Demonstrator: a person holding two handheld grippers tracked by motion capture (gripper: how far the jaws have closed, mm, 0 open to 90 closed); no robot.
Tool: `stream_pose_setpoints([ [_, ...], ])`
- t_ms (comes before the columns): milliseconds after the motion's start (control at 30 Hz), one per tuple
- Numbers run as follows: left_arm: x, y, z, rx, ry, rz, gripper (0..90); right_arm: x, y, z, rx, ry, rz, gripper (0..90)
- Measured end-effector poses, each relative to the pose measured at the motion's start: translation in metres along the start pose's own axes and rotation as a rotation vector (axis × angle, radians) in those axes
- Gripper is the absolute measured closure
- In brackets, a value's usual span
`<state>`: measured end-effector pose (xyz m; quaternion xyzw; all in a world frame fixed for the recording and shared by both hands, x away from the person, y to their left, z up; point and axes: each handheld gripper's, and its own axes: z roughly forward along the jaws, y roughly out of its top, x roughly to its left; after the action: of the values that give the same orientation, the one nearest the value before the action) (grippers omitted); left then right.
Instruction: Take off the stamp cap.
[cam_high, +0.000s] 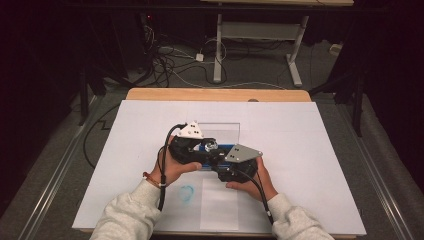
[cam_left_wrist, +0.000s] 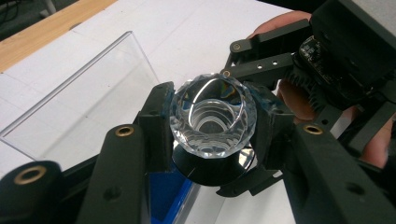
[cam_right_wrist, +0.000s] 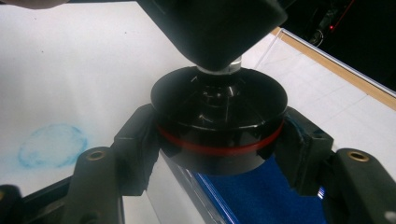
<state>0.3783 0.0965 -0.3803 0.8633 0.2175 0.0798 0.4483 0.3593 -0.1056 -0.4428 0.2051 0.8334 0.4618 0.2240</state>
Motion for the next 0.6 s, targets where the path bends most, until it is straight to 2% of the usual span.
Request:
stream_pose_setpoints([
  [233,0.0000,-0.0016,0.0010,-0.008,-0.002,0.000,54.8,0.0013,-0.0005,0.0000,0.013,-0.015,-0.013,38.5],
  [300,-0.0006,-0.0015,0.0003,-0.009,-0.007,0.008,54.8,0.0022,0.0005,-0.0018,0.021,-0.021,-0.032,38.8],
  [433,-0.0017,-0.0023,0.0001,-0.006,-0.031,0.009,54.8,0.0037,0.0024,-0.0050,0.045,-0.014,-0.058,39.1],
  [600,-0.0040,-0.0021,0.0009,0.007,-0.034,0.022,54.8,0.0046,0.0026,-0.0072,0.066,-0.002,-0.075,39.2],
])
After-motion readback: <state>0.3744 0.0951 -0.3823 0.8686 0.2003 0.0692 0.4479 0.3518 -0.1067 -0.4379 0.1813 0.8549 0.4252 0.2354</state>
